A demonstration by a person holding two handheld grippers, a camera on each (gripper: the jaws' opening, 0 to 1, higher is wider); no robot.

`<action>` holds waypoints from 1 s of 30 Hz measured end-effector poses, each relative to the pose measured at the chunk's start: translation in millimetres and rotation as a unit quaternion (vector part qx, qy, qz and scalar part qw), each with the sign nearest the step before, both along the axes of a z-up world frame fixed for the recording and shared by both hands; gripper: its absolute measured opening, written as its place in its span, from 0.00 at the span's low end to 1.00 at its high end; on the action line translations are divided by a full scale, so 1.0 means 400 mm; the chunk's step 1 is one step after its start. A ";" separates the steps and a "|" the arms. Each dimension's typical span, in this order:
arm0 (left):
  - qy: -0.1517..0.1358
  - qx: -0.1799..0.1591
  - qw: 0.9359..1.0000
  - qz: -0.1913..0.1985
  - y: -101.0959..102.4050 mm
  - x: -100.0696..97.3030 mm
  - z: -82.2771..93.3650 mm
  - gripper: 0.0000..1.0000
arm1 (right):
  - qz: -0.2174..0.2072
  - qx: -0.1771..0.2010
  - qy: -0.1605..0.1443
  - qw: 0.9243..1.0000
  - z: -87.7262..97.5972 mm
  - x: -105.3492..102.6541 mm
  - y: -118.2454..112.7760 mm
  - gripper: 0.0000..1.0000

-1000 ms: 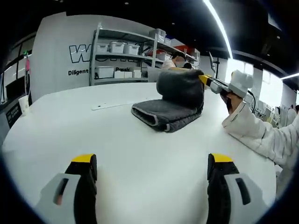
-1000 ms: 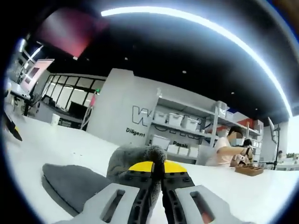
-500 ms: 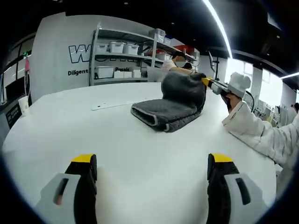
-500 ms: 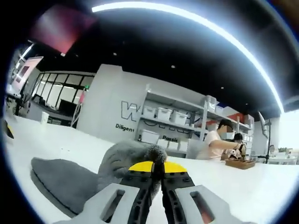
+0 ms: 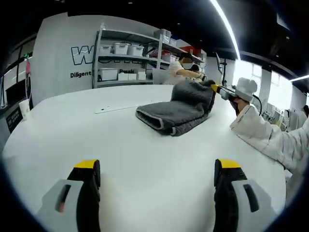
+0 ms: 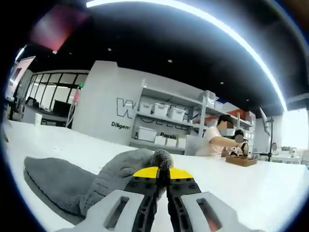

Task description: Open the folded towel by lifting each exposed corner and separating the folded layers until the towel lies flat within the target outline without major curled edges

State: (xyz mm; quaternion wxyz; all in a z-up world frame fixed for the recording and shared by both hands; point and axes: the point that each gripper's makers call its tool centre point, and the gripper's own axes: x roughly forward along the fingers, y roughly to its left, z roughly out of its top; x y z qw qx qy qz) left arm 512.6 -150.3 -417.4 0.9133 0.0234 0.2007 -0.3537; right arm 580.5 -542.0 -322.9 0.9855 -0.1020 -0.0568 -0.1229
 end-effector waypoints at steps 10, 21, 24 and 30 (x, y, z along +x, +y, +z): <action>0.001 0.003 1.000 0.000 0.001 0.001 -0.003 0.97 | -0.006 0.047 0.045 0.998 -0.071 0.002 -0.054 0.00; -0.002 0.010 1.000 -0.001 -0.002 0.000 -0.002 0.97 | -0.019 0.090 0.106 0.990 -0.150 -0.008 -0.097 0.00; -0.003 0.011 1.000 -0.002 -0.003 0.000 0.000 0.97 | -0.025 0.102 0.130 0.986 -0.181 -0.012 -0.109 0.00; -0.003 0.013 1.000 -0.002 -0.002 0.000 -0.001 0.97 | -0.025 0.119 0.165 0.979 -0.223 -0.015 -0.118 0.01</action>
